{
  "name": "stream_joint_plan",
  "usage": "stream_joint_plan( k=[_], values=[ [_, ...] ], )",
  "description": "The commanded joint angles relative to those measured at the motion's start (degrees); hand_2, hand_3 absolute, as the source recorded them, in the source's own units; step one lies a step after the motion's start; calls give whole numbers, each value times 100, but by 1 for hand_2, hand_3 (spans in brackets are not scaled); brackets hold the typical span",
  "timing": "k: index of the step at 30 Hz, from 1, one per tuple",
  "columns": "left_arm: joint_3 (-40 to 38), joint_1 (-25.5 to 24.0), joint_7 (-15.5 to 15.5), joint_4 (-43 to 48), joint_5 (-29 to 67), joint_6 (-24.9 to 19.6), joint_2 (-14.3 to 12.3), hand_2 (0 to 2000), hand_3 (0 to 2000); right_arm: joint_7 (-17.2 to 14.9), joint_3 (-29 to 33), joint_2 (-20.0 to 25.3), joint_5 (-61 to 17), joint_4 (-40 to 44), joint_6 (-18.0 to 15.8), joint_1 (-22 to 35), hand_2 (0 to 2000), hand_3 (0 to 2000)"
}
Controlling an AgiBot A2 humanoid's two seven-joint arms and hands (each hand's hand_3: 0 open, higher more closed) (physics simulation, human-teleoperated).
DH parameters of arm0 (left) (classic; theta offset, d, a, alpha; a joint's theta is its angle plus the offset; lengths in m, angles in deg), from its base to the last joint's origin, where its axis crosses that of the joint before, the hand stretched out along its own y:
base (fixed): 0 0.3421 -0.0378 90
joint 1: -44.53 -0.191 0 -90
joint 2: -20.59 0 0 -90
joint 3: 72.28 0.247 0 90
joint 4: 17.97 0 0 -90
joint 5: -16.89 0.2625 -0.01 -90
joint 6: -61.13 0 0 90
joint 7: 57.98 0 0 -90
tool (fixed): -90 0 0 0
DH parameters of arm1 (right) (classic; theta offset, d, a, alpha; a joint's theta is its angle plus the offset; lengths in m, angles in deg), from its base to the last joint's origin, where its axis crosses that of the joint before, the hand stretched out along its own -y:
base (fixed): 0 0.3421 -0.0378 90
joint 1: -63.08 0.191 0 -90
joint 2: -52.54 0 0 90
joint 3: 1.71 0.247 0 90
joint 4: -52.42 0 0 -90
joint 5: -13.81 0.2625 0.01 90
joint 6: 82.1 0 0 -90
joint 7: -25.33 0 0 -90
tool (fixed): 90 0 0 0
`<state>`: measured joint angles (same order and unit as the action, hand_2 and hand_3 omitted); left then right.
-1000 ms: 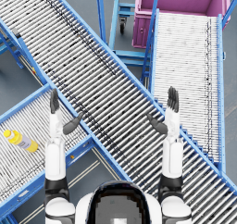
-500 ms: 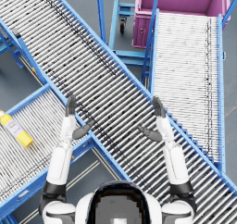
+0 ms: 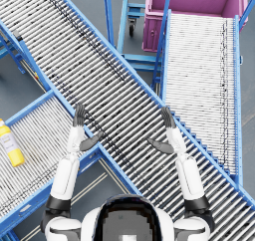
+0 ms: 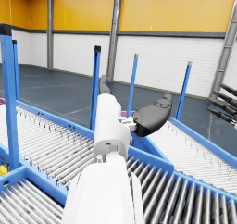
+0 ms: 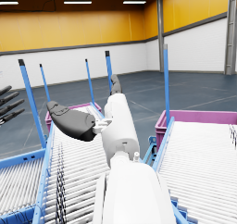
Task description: Pick up the oil and place it on the left assembly line, put the cola on the right, and keep Sprite still
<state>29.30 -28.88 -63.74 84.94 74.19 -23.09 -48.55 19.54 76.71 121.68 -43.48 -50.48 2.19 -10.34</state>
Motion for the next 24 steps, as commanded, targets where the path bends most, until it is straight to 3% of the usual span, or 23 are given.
stream_joint_plan(
  k=[1,24],
  values=[
    [0,0,0,0,0,0,0,0,0,0,0,0,0,0,0,0,0,0],
    [1,0,0,0,-1,0,0,0,0,0,-1,0,1,0,0,0,0,0]
  ],
)
